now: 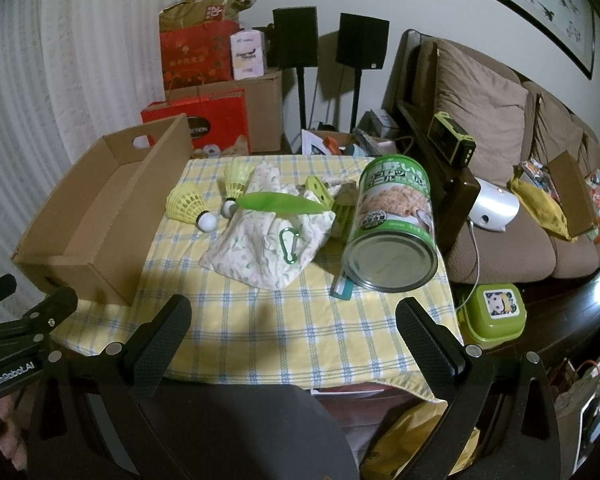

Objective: Organize objects
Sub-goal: 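Move the left gripper toward the two yellow shuttlecocks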

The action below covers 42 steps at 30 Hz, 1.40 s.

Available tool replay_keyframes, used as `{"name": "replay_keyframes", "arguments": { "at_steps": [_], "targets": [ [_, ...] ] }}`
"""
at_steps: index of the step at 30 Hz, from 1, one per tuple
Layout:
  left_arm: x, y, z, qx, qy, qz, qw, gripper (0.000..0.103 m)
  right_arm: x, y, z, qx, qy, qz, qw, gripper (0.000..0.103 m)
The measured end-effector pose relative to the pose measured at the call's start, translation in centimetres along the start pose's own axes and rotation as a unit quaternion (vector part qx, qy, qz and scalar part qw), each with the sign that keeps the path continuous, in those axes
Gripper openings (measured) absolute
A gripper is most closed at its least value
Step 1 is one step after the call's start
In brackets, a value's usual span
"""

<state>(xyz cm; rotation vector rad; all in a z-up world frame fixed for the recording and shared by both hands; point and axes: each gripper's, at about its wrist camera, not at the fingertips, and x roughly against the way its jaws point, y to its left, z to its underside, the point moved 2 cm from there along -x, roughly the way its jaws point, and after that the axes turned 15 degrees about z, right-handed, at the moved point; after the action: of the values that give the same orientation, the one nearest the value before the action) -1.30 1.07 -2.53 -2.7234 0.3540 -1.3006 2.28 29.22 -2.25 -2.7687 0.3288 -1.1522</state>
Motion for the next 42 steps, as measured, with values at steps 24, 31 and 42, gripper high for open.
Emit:
{"name": "replay_keyframes", "arguments": {
  "at_steps": [24, 31, 42],
  "targets": [
    [-0.9, 1.1, -4.5, 0.017, -0.043, 0.07, 0.9965, 0.103, -1.0, -0.7, -1.3, -0.005, -0.03, -0.024, 0.999, 0.103],
    [-2.4, -0.5, -6.5, -0.004, -0.039, 0.067, 0.997, 0.103, -1.1, -1.1, -1.7, -0.001, -0.041, -0.031, 0.999, 0.103],
    [-5.7, -2.4, -10.4, 0.019, -0.006, 0.113, 0.9934, 0.103, -1.6, -2.3, -2.7, -0.014, -0.045, -0.036, 0.998, 0.103]
  ]
}}
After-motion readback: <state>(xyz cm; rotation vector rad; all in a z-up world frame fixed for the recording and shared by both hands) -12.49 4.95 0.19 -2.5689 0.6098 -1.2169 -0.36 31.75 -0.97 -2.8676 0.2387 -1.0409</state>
